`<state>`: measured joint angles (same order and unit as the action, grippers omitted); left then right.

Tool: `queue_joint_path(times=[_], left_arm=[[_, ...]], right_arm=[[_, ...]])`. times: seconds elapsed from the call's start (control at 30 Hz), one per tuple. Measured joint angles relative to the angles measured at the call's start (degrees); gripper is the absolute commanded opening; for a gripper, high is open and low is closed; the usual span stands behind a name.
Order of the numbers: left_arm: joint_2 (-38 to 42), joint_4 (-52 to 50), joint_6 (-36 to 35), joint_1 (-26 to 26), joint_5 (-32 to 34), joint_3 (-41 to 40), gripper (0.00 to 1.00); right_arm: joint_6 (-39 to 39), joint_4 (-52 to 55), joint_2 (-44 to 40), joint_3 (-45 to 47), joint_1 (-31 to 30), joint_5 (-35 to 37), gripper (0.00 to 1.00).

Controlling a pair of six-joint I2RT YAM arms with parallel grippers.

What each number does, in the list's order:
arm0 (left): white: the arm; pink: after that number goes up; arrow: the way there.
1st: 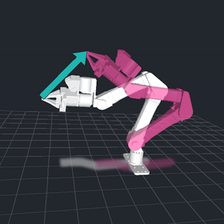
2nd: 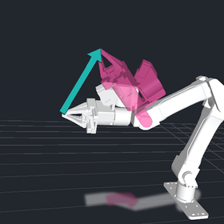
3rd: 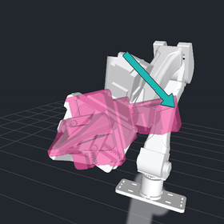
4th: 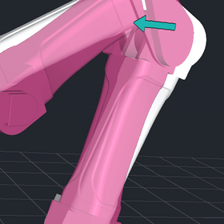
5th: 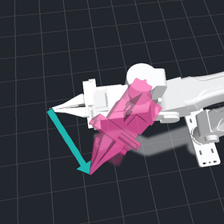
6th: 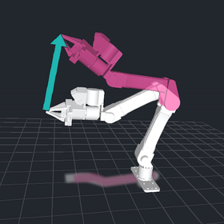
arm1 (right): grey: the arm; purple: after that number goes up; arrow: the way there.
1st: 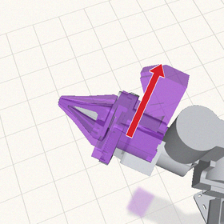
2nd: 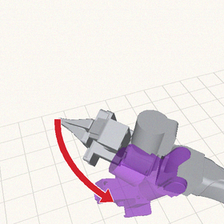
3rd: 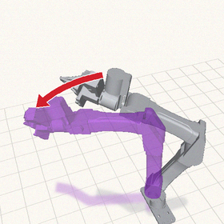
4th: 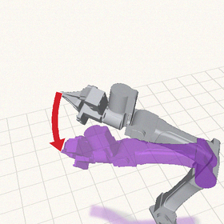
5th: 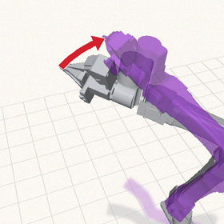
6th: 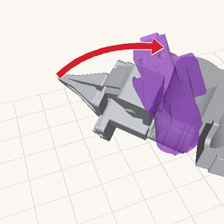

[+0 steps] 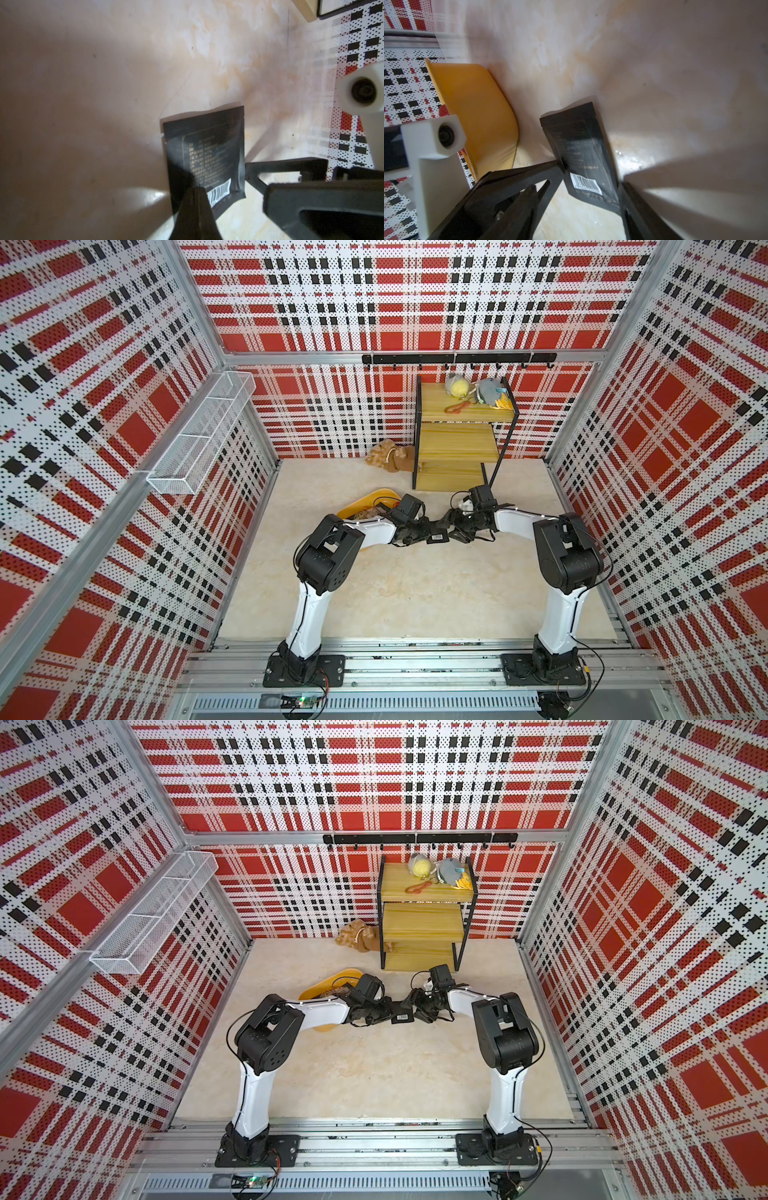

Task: Put the tea bags into the storage box
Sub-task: Pick up the tea bag from the center of the board.

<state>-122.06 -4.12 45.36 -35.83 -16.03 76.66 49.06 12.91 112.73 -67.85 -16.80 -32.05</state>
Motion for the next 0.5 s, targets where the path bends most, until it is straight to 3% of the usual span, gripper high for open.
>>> queue_joint_path(times=[0.27,0.5], left_arm=[[-0.2,0.9,0.0,-0.4,-0.6,-0.1,0.0],[-0.2,1.5,0.1,-0.5,-1.0,-0.3,0.0]], right_arm=[[3.2,-7.8,1.2,2.2,0.0,-4.5,0.63],[2.9,-7.2,1.7,2.1,0.0,-4.3,0.41]])
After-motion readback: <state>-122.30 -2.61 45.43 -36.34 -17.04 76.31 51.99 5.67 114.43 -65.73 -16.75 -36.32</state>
